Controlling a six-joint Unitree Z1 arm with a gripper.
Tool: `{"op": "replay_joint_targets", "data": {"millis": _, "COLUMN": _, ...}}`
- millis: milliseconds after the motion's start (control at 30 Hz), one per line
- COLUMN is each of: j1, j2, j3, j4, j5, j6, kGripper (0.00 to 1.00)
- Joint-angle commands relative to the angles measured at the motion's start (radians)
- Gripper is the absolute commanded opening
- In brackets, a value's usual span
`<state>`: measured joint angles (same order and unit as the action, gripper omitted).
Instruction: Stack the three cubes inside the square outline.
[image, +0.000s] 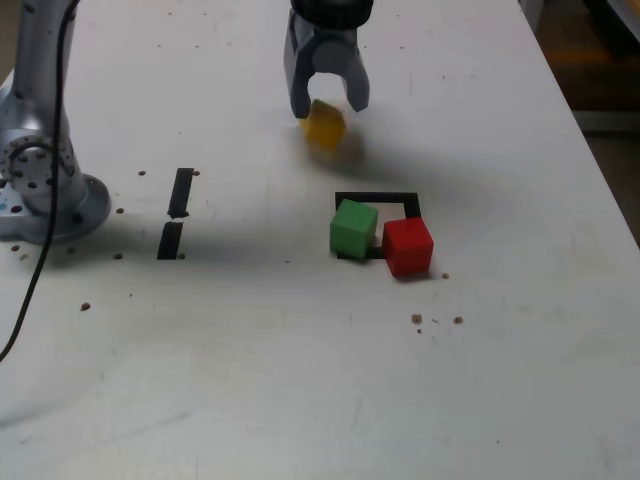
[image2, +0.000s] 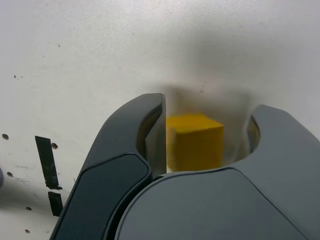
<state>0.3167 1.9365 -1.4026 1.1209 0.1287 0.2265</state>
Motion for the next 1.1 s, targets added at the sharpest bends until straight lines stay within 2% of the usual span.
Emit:
{"op": "replay_joint_targets", "data": {"millis": 0, "j1": 0.001, "j2": -0.019, "j3": 0.005, "j4": -0.016, "j5": -0.009, "j6": 0.002, "kGripper": 0.86}}
{"op": "replay_joint_targets", "data": {"millis": 300, "j1": -0.001, "j2": -0.070, "j3": 0.043, "j4": -0.072, "j5": -0.020, "j6": 0.002, "kGripper": 0.94}}
{"op": "replay_joint_targets", "data": {"millis": 500, "j1": -0.022, "j2": -0.130, "j3": 0.046, "j4": -0.052, "j5": -0.030, "j6": -0.020, "kGripper": 0.95}}
{"op": "replay_joint_targets", "data": {"millis": 1067, "j1": -0.292, "j2": -0.209, "j3": 0.030, "j4": 0.036, "j5": -0.037, "j6": -0.358, "kGripper": 0.95}}
